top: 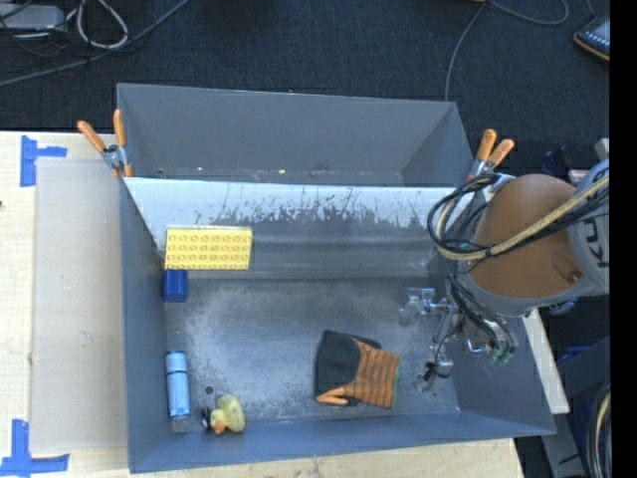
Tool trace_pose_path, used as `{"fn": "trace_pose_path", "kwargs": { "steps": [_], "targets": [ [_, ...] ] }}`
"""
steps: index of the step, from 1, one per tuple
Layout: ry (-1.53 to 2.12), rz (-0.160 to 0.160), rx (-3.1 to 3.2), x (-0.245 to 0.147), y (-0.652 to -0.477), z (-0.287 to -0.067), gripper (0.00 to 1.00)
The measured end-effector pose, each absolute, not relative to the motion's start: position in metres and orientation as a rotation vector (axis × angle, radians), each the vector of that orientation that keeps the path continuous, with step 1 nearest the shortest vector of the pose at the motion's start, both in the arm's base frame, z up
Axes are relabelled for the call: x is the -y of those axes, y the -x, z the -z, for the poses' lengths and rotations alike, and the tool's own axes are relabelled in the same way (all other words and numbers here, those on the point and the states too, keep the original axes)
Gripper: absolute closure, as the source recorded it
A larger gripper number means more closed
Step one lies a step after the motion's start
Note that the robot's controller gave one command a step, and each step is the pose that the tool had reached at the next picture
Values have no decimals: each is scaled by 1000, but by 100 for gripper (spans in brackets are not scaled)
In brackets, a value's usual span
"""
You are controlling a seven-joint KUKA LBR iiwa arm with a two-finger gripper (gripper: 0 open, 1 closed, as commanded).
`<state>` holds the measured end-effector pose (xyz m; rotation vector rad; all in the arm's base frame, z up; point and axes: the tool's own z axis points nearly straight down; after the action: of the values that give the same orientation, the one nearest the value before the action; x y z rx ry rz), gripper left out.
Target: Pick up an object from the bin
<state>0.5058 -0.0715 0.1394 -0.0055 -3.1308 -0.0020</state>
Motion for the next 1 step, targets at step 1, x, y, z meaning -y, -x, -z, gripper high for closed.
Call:
{"fn": "trace_pose_path", "kwargs": {
  "steps": [1],
  "targets": [
    [0, 1, 3139, 71, -508, -144, 0]
  ]
}}
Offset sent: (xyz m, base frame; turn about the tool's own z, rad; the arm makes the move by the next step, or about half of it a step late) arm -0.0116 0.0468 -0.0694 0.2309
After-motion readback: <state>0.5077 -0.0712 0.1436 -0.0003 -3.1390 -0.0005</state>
